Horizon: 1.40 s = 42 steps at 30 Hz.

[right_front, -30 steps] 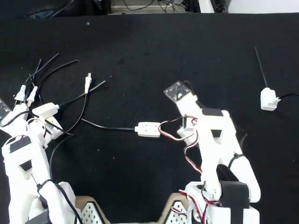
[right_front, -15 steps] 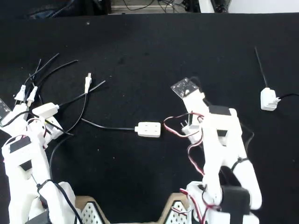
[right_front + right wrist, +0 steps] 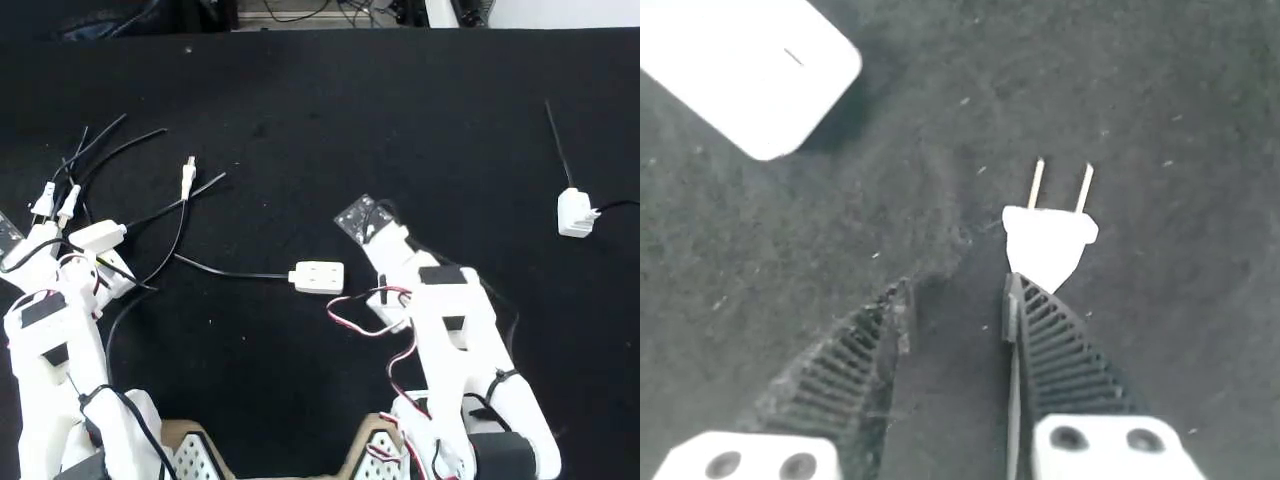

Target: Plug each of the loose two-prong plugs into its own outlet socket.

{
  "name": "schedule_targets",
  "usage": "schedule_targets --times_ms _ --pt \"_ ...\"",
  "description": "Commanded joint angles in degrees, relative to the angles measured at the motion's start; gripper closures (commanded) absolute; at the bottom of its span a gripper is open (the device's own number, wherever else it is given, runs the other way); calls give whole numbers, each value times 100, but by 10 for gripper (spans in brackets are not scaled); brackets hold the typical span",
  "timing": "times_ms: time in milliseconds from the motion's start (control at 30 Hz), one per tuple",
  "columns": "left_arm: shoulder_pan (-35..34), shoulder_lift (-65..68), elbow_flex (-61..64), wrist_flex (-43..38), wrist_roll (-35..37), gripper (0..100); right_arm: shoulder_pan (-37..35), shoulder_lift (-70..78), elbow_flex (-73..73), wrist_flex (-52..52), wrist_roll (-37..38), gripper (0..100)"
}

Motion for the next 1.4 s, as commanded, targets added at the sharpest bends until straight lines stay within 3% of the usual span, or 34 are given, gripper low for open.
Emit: schedule_targets --times_ms 0,133,433,733,833,1067,1267,1367 --pt "-22 -88 -22 -79 44 784 167 -207 22 -316 299 854" --pt "-22 -88 -22 -79 44 784 237 -207 4 -413 501 854" --pt "-48 -88 -22 -79 44 784 378 -207 497 -1644 826 854" --pt "-22 -88 -22 -79 44 784 809 -233 189 -1697 782 854" --pt "-22 -88 -22 -79 44 784 809 -259 66 -1503 659 854" --pt "-22 -79 -22 -79 44 784 853 -207 -1578 554 114 851" --pt "-22 -70 -22 -79 44 784 905 -92 -1437 615 712 849" --pt "-22 -79 -31 -79 44 784 712 189 -901 35 835 831"
